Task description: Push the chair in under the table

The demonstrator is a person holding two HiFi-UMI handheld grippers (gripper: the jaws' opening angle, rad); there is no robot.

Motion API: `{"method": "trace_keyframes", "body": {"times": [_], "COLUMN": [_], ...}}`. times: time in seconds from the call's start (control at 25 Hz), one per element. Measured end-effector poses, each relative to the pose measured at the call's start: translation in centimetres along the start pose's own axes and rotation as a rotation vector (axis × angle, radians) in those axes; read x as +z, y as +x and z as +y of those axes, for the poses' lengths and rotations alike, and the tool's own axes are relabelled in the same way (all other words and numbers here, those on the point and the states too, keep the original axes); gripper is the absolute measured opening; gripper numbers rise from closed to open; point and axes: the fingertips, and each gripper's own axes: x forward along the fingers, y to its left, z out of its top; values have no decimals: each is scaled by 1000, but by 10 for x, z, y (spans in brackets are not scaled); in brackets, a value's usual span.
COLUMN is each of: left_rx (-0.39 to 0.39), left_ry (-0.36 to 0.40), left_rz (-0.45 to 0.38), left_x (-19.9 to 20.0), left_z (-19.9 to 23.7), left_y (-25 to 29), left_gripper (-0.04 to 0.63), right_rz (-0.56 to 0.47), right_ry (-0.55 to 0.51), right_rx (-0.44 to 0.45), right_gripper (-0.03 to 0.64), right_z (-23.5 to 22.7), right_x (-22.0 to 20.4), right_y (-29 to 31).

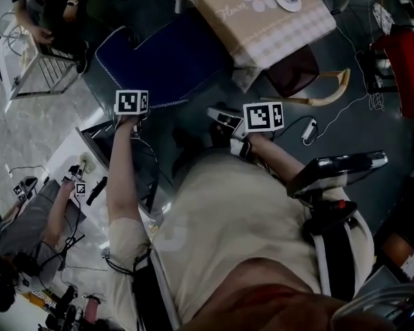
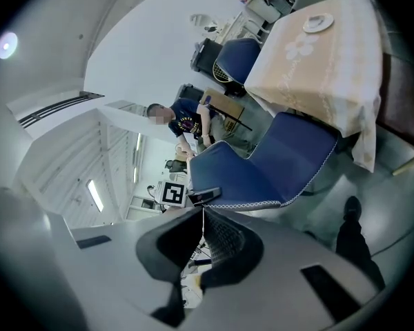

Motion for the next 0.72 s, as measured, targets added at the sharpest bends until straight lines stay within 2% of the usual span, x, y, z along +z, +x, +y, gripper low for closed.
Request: {"method": "trace_keyframes", "body": {"times": [0.72], "left_rx": [9], "left_ry": [-18], "left_rz": [-7], "left_x": [3], "left_z": [-2], "left_y": [0], "left_gripper": [215], "right_rz": [16], "right_ry": [8], "right_rx": [10], "right_gripper": [12], "right_z": [1], "right_x": [-1], "right_y": [3]}}
